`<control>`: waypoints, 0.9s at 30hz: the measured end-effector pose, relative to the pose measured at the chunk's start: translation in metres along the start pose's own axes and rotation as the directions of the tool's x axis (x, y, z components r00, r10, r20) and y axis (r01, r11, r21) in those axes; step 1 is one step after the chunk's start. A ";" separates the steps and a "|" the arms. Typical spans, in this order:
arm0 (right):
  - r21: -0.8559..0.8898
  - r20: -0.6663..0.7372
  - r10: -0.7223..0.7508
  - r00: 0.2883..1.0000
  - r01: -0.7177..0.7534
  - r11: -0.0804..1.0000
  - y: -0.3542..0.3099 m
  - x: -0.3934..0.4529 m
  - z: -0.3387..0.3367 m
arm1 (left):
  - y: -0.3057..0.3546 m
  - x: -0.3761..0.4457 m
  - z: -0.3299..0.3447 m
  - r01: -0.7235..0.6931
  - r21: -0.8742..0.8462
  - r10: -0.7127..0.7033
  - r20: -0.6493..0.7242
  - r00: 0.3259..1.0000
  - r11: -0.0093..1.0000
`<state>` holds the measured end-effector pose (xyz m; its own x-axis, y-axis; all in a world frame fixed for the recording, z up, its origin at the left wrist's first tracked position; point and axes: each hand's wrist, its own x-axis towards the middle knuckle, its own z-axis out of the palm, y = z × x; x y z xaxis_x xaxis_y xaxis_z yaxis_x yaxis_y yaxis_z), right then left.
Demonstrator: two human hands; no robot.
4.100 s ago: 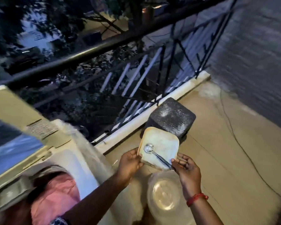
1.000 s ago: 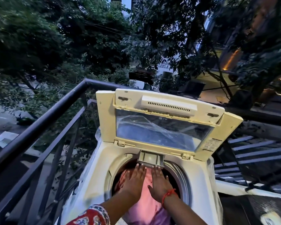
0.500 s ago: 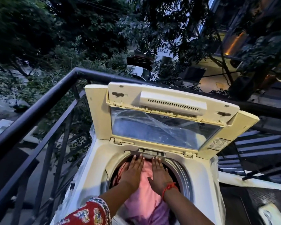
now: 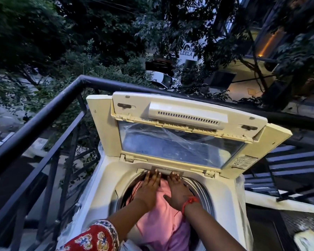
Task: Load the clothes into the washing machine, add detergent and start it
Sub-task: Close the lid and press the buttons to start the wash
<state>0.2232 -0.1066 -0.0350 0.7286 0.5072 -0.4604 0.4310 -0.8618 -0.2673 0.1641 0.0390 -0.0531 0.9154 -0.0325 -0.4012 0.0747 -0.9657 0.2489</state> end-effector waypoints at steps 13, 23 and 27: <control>-0.053 -0.890 -0.196 0.412 0.334 0.941 -0.058 -0.124 -0.226 | 0.041 -0.104 -0.198 -0.394 -0.206 0.044 -0.840 0.540 0.896; -0.024 -0.776 -0.104 0.623 0.136 0.990 -0.045 -0.111 -0.264 | 0.051 -0.073 -0.291 -0.075 0.097 0.122 -0.778 0.616 0.992; -0.035 -0.809 -0.122 0.575 0.159 0.987 -0.047 -0.125 -0.265 | 0.045 -0.073 -0.278 0.011 0.119 0.077 -0.707 0.703 0.993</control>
<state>0.2529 -0.1281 0.2600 0.7971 0.3995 0.4529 0.5601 -0.7695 -0.3070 0.2110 0.0695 0.2325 0.9288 0.0849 0.3607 0.0369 -0.9898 0.1379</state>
